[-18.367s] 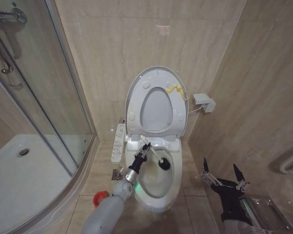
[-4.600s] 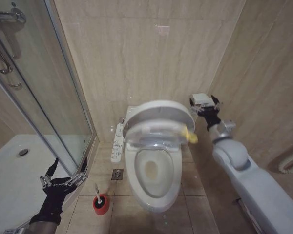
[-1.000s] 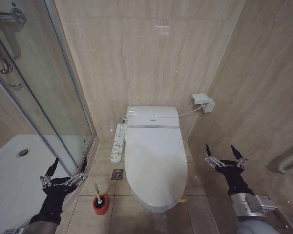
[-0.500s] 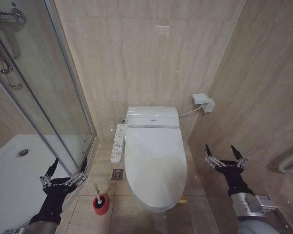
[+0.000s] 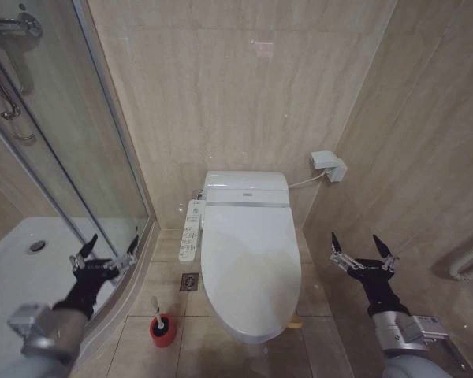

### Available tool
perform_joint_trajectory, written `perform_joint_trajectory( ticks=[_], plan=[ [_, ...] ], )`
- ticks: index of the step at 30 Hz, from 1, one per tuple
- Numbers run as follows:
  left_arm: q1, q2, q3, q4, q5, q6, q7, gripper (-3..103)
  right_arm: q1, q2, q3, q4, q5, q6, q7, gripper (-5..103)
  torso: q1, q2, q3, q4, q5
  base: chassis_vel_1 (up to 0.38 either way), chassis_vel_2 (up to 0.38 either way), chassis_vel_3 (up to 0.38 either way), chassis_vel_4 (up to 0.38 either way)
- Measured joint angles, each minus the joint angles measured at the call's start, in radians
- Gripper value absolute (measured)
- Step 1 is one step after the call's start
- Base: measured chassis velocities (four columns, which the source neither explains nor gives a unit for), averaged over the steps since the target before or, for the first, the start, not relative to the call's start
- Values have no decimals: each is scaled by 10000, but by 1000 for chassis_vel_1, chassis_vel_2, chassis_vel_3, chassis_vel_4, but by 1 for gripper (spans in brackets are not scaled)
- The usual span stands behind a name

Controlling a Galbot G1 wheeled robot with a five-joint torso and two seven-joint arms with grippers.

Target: Open the toilet lid, clean the toilet bowl with a toilet brush, close the toilet lid, and flush.

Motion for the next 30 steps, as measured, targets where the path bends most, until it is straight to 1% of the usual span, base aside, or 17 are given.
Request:
perform_joint_trajectory(
  ticks=[1, 3, 4, 5, 6, 14, 16, 17, 18, 19, 20, 21, 22, 23, 24, 25, 30],
  plan=[
    [0, 0, 0, 0, 0, 0, 0, 100, 0, 0, 0, 0, 0, 0, 0, 100, 0, 0, 0, 0, 0, 0, 0, 0, 0],
    [-701, 389, -294, 269, -581, 748, 75, 100, 1, -1, 0, 0, 0, 0, 0, 100, 0, 0, 0, -1, 3, 0, 0, 0, 0],
    [-701, 389, -294, 269, -581, 748, 75, 100, 1, -1, 0, 0, 0, 0, 0, 100, 0, 0, 0, -1, 3, 0, 0, 0, 0],
    [-854, 473, -353, 319, -714, 905, 94, 100, -1, 0, 0, 0, 0, 0, 0, 100, 1, 0, 0, -5, 3, 0, 0, 0, 0],
    [-924, 511, -376, 348, -784, 1002, 104, 100, 0, 0, 0, 0, 0, 0, 0, 100, 2, 0, 0, 0, 2, 0, 0, 0, 0],
    [-1035, 558, -372, 492, -834, 984, 193, 99, 0, 0, 0, 0, 0, 0, 0, 100, 1, 0, 0, 2, 4, 0, 0, 0, 0],
    [-1199, 614, -156, 1074, -748, 347, 546, 99, 0, 0, 0, 0, 0, 0, 0, 100, 1, 0, 0, 2, 5, 0, 0, 0, 0],
    [-1199, 614, -156, 1074, -748, 347, 546, 99, 0, 0, 0, 0, 0, 0, 0, 100, 1, 0, 0, 2, 5, 0, 0, 0, 0],
    [-1274, 642, -35, 1353, -682, 17, 721, 99, 0, 0, 0, 0, 0, 0, 0, 100, 1, 0, 0, 0, 4, 0, 0, 0, 0],
    [-1391, 678, 133, 1780, -577, -485, 986, 99, 0, 0, 0, 0, 0, 0, 0, 100, 1, 0, 0, 0, 4, 0, 0, 0, 0],
    [-1391, 678, 133, 1780, -577, -485, 986, 99, 0, 0, 0, 0, 0, 0, 0, 100, 1, 0, 0, 0, 4, 0, 0, 0, 0],
    [-1481, 708, 262, 2108, -495, -880, 1191, 99, 1, 0, 0, 0, 0, 0, 0, 100, 1, 0, 0, 0, 5, 0, 0, 0, 0],
    [-1605, 748, 454, 2576, -387, -1424, 1481, 99, 0, 0, -1, 0, 0, 0, 0, 100, 1, 0, 0, 0, 3, 0, 0, 0, 0],
    [-1674, 770, 558, 2839, -324, -1736, 1643, 100, 0, 0, 0, 0, 0, 0, 0, 100, 2, -1, 0, -1, 1, 0, 0, 0, 0],
    [-1674, 770, 558, 2839, -324, -1736, 1643, 100, 0, 0, 0, 0, 0, 0, 0, 100, 2, -1, 0, -1, 1, 0, 0, 0, 0],
    [-1706, 781, 604, 2953, -294, -1884, 1715, 100, 0, 0, -1, 0, 0, 0, -1, 100, 1, 0, 0, -1, 2, 0, 0, 0, 0],
    [-1716, 784, 630, 3001, -266, -1963, 1752, 100, 0, 0, -1, 0, 0, 0, -1, 100, 1, 0, -1, 1, 4, 0, 0, 0, 0]
  ],
)
